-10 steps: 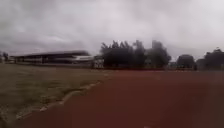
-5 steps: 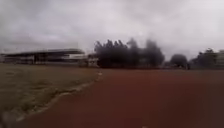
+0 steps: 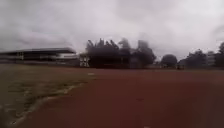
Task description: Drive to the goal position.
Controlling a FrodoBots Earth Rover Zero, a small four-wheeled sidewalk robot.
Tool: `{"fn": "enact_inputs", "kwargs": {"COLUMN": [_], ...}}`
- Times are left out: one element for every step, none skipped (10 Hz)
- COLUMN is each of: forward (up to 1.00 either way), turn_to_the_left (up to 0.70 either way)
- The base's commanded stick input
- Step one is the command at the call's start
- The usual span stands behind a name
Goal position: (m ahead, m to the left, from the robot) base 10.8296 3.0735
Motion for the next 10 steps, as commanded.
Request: {"fn": "enact_inputs", "kwargs": {"forward": [0.7, 0.7, 0.7, 0.7, 0.7, 0.7, 0.7, 0.7, 0.7, 0.7], "turn_to_the_left": [0.0, 0.0, 0.0, 0.0, 0.0, 0.0, 0.0, 0.0, 0.0, 0.0]}}
